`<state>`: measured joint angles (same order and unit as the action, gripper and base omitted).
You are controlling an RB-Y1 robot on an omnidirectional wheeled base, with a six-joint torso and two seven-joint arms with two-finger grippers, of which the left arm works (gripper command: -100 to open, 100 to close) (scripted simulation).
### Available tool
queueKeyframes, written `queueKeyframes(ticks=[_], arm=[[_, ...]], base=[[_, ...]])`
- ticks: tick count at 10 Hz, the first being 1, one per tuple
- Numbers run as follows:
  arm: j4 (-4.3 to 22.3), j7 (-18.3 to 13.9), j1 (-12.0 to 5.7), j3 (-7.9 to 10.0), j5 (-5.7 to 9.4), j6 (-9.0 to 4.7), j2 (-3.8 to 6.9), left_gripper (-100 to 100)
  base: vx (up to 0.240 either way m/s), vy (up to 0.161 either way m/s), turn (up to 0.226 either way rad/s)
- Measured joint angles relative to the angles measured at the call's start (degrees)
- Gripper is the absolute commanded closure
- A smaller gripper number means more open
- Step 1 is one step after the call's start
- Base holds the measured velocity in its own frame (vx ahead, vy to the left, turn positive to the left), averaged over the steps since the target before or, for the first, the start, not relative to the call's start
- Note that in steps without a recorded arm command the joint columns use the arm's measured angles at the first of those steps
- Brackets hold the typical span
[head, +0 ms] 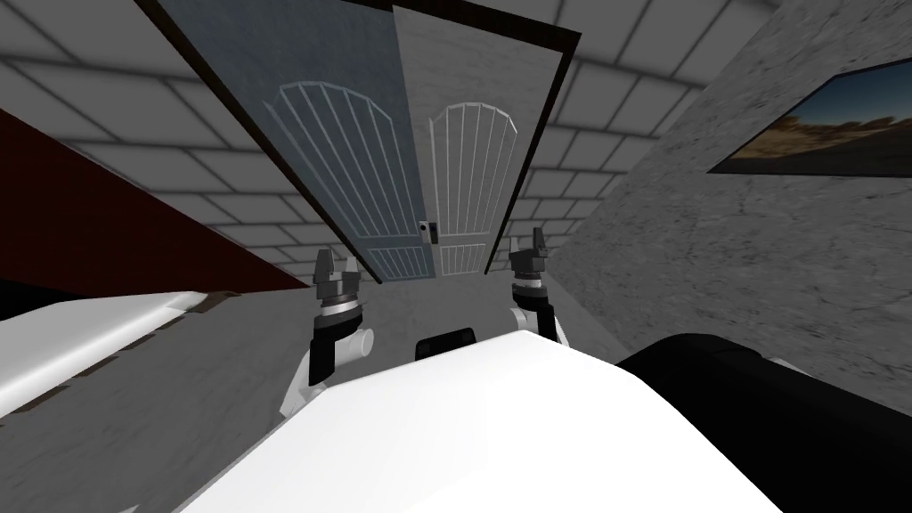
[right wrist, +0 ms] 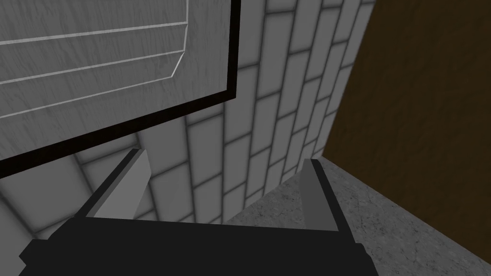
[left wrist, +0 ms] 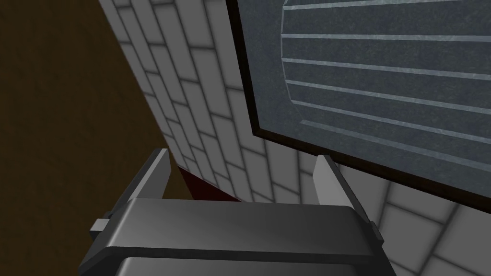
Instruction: Pull the door open
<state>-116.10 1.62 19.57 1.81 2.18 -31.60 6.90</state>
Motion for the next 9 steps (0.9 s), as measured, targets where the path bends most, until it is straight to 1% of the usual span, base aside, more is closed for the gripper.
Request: queueKeyframes(ticks=[2, 3, 5, 6, 7, 8, 9], arm=[[2.75, -0.60, -1.30, 0.45, 0.37, 0.89, 0.65, -100], [3.94, -0.74, -1.42, 0.30, 0.38, 1.13, 0.67, -100], [6.86, -1.42, -2.32, 0.72, 0.78, 1.59, 1.42, -100], [8.08, -1.63, -3.08, 0.85, 0.90, 2.23, 1.58, -100], [9.45, -1.95, -3.46, 1.03, 1.10, 2.65, 1.94, -100], [11.05, -2.19, -4.05, 1.12, 1.21, 2.90, 2.08, -100], [13.04, -2.51, -4.71, 1.32, 1.40, 2.87, 2.46, -100]], base=[[0.114, -0.039, -0.061], [0.108, -0.028, -0.066], [0.089, -0.028, -0.065], [0.085, -0.034, -0.074], [0.115, -0.022, -0.060], [0.122, -0.027, -0.071], [0.107, -0.023, -0.061]])
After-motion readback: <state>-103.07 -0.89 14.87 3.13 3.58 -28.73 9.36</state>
